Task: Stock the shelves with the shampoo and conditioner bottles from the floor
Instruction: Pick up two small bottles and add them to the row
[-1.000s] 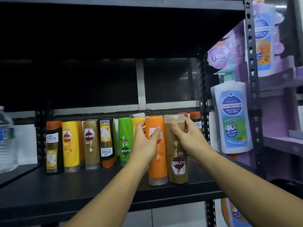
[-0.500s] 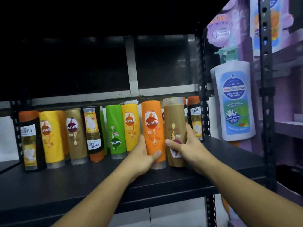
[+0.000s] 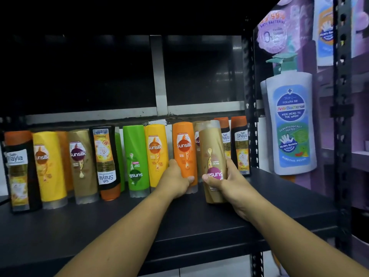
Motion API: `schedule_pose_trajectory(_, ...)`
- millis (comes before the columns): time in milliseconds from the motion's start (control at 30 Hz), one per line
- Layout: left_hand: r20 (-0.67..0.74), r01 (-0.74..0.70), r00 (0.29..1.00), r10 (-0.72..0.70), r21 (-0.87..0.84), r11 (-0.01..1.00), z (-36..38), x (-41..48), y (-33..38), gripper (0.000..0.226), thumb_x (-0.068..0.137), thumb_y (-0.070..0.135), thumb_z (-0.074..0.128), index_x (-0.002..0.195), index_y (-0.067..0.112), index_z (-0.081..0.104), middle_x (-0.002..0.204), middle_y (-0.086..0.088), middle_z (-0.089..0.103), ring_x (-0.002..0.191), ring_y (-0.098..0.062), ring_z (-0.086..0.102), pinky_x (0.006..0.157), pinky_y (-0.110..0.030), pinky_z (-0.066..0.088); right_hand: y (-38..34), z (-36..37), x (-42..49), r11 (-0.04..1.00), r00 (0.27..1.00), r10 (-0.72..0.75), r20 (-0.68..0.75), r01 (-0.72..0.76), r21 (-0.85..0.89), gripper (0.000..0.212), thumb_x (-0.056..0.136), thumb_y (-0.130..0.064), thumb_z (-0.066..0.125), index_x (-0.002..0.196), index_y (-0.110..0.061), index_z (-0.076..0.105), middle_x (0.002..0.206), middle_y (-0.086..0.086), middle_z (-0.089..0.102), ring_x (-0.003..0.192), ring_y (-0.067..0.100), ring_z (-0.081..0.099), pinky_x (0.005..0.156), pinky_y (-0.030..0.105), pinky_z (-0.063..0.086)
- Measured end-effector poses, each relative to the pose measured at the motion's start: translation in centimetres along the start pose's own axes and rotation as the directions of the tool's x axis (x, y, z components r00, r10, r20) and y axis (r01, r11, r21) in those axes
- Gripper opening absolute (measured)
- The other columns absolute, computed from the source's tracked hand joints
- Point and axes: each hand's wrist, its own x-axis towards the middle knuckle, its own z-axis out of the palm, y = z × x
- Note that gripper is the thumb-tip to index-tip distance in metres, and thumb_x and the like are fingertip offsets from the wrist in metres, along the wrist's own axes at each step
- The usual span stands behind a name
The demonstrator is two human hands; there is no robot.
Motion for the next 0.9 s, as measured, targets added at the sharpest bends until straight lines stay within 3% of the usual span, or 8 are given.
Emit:
schedule_pose_trajectory(267, -0.037, 0.025, 0.999, -0.023, 0.053, 0.998, 0.7, 0.3, -0.4, 0.065, 0.093, 0.027, 0.075, 0.140, 0.011, 0.032, 0.143, -0.013, 0.052, 0.128, -0.033, 0.055, 0.105, -0.044, 0.047, 0.0, 0.1, 0.0, 1.000, 1.000, 0.002, 0.011, -0.002, -0.019, 0.088, 0.082, -0.019, 0.083, 0.151, -0.037, 0.032, 0.120, -0.005, 0.062, 0.106, 0.015, 0.064, 0.080, 0.028, 0.057)
schedule_pose_trajectory(467, -0.053, 0.037, 0.998, -0.032, 0.103, 0.994, 1.0, 1.2, -1.1, 0.058, 0.094, 0.036, 0.072, 0.137, 0.009, 0.042, 0.139, -0.014, 0.057, 0.125, -0.034, 0.057, 0.100, -0.042, 0.048, 0.0, 0.0, -0.1, 1.000, 1.000, -0.005, 0.027, 0.005, -0.014, 0.083, 0.083, -0.015, 0.082, 0.148, -0.037, 0.035, 0.117, -0.006, 0.064, 0.100, 0.014, 0.067, 0.066, 0.020, 0.057)
schedule_pose_trajectory(600, -0.075, 0.021, 0.997, -0.010, 0.152, 0.988, 1.0, 1.6, -1.8, 0.054, 0.094, 0.049, 0.069, 0.130, 0.011, 0.057, 0.129, -0.011, 0.064, 0.115, -0.031, 0.062, 0.093, -0.038, 0.052, -0.1, 0.0, -0.1, 1.000, 1.000, -0.006, 0.024, 0.006, -0.016, 0.082, 0.084, -0.015, 0.081, 0.147, -0.038, 0.035, 0.118, -0.006, 0.063, 0.100, 0.013, 0.066, 0.067, 0.020, 0.057)
schedule_pose_trajectory(733, -0.071, 0.003, 0.997, 0.011, 0.202, 0.979, 0.3, 0.7, -2.2, 0.048, 0.090, 0.056, 0.069, 0.112, 0.014, 0.067, 0.107, -0.008, 0.071, 0.096, -0.028, 0.066, 0.084, -0.039, 0.057, -0.1, 0.1, -0.3, 0.999, 1.000, -0.001, -0.006, 0.000, -0.043, 0.081, 0.083, -0.021, 0.083, 0.146, -0.040, 0.035, 0.120, -0.006, 0.063, 0.106, 0.015, 0.065, 0.080, 0.028, 0.058)
schedule_pose_trajectory(833, 0.049, -0.074, 0.997, 0.065, 0.210, 0.975, -0.9, -1.6, -2.6, 0.041, 0.089, 0.056, 0.068, 0.110, 0.021, 0.070, 0.101, 0.000, 0.071, 0.096, -0.022, 0.066, 0.083, -0.035, 0.056, -0.2, 0.1, -0.6, 0.998, 0.999, 0.006, -0.031, -0.008, -0.059, 0.074, 0.082, -0.024, 0.083, 0.139, -0.041, 0.039, 0.118, -0.005, 0.063, 0.106, 0.015, 0.064, 0.085, 0.032, 0.058)
schedule_pose_trajectory(900, 0.216, -0.171, 0.969, 0.123, 0.220, 0.960, -2.0, -3.9, -2.6, 0.045, 0.093, 0.056, 0.065, 0.129, 0.028, 0.066, 0.120, 0.008, 0.068, 0.112, -0.016, 0.063, 0.091, -0.028, 0.050, -0.3, 0.1, -0.7, 0.998, 0.999, 0.006, -0.044, -0.009, -0.066, 0.072, 0.083, -0.025, 0.083, 0.136, -0.042, 0.038, 0.118, -0.006, 0.063, 0.106, 0.015, 0.064, 0.089, 0.035, 0.057)
